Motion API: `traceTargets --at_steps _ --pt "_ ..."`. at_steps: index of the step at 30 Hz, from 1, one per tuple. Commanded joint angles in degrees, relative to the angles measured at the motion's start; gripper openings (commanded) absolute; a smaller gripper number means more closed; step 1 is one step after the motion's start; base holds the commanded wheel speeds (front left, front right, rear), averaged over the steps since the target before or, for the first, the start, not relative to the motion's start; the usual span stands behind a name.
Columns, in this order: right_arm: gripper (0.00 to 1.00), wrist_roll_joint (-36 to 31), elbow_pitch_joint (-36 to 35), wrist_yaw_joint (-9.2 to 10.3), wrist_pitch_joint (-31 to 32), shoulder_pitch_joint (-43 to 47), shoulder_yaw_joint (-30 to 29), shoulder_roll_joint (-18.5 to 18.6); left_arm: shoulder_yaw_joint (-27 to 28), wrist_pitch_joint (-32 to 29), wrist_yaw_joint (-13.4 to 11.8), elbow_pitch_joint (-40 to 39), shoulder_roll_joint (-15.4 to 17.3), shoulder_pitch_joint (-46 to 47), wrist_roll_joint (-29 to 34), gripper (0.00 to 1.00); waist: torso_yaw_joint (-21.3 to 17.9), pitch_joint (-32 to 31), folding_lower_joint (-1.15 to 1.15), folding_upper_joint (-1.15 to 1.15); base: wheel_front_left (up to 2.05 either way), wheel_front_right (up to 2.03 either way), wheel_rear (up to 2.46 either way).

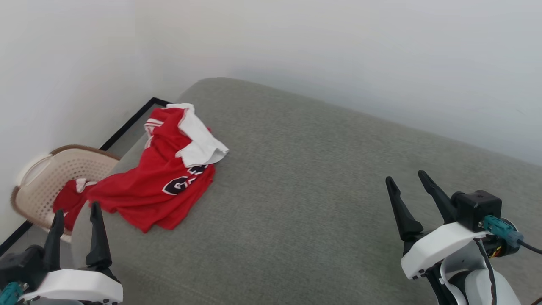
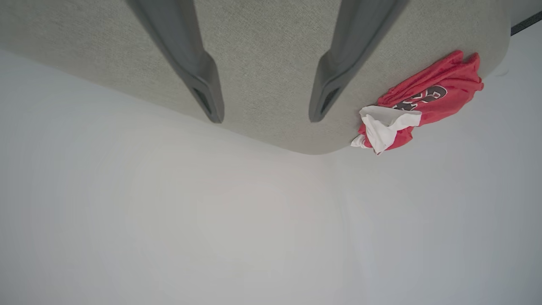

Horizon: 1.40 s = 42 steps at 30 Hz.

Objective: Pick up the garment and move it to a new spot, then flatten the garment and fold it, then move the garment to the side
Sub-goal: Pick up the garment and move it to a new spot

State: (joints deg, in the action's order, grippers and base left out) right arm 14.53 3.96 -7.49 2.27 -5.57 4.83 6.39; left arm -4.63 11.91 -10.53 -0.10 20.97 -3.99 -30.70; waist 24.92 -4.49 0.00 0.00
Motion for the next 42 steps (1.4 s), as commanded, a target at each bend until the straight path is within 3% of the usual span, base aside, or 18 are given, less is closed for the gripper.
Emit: traceTargets --at_steps 1,12,21,34,38,42 --pt "1.00 -0.33 0.06 0.00 0.05 -0.04 -0.15 -0.08 0.14 0.05 0.09 -0.24 0.16 -0.62 -0.11 1.00 0.97 0.11 0.00 0.00 0.00 0.00 0.00" --pt "1.00 -0.70 -0.65 0.00 0.23 -1.03 -0.65 0.16 0.90 0.12 0.68 0.92 0.86 2.42 -1.43 1.00 0.26 2.32 0.00 0.00 0.00 0.00 0.00" --pt "1.00 -1.92 -3.11 0.00 1.63 -3.37 -1.50 1.25 1.46 -0.16 4.45 8.89 3.25 13.18 -3.22 1.00 -3.93 8.03 0.00 0.00 0.00 0.00 0.00" --pt "1.00 -3.52 -8.14 0.00 4.80 -9.87 -0.53 4.10 1.77 -2.84 11.25 32.48 5.62 34.28 -7.11 1.00 -11.96 22.58 0.00 0.00 0.00 0.00 0.00" --pt "1.00 -3.82 -9.13 0.00 5.38 -11.30 -0.20 4.56 0.95 -7.34 12.44 42.46 7.02 40.92 -7.47 1.00 -14.08 26.13 0.00 0.00 0.00 0.00 0.00" --pt "1.00 -4.27 -10.40 0.01 6.03 -12.04 -0.24 5.16 -0.04 -16.10 12.88 55.24 7.20 47.19 -8.88 1.00 -16.41 29.14 0.00 0.00 0.00 0.00 0.00"
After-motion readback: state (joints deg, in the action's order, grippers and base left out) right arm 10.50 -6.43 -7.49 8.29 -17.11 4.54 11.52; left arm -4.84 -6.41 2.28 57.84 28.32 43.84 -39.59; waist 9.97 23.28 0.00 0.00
